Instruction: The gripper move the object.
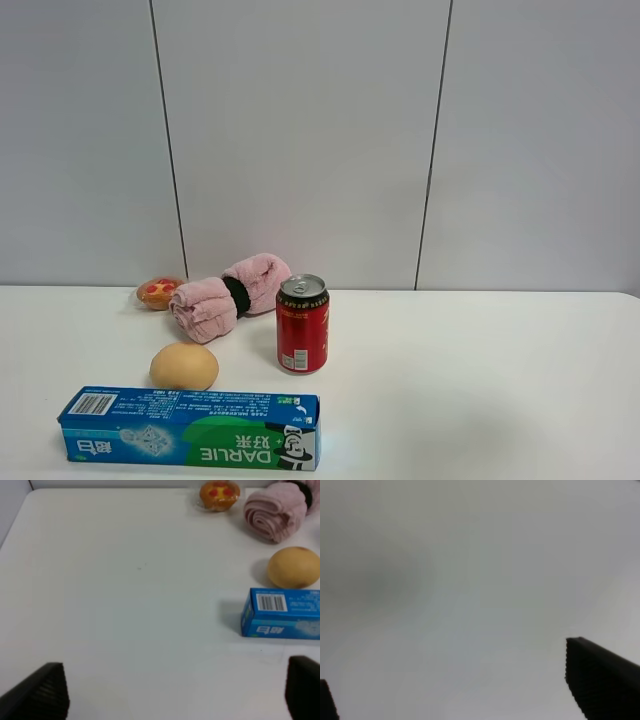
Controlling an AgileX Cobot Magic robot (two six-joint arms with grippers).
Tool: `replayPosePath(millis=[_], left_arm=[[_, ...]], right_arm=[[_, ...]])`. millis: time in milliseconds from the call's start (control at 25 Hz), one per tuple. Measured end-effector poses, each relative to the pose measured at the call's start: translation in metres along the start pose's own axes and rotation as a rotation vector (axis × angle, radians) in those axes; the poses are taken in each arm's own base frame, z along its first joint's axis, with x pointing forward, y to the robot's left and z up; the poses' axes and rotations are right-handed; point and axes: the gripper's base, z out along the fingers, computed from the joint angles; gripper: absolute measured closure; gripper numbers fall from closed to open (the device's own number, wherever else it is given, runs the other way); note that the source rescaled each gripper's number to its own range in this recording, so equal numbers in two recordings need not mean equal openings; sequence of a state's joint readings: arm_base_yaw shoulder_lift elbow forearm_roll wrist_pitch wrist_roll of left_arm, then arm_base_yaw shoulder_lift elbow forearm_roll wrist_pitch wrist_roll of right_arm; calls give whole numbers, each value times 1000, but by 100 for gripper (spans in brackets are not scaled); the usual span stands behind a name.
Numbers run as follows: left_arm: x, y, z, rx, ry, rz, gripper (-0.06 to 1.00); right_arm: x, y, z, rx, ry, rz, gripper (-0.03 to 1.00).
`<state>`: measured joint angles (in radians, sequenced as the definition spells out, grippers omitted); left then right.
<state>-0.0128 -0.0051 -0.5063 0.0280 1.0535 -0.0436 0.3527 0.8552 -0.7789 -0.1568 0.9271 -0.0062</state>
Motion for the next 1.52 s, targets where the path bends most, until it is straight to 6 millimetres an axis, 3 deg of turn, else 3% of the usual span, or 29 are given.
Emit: replayPosePath(millis=[400,760,1000,1520], left_arm=[[0,0,0,1,0,0,-6],[0,0,0,1,0,0,-6],[0,0,0,1,0,0,-6],[0,0,0,1,0,0,-6]], right_arm=[[57,-26,-57,228,-52,326,11],[129,4,-57,237,-191,454,11],[146,15,-66,250,-379,448,11],[147,16,-66,243,-391,449,11]])
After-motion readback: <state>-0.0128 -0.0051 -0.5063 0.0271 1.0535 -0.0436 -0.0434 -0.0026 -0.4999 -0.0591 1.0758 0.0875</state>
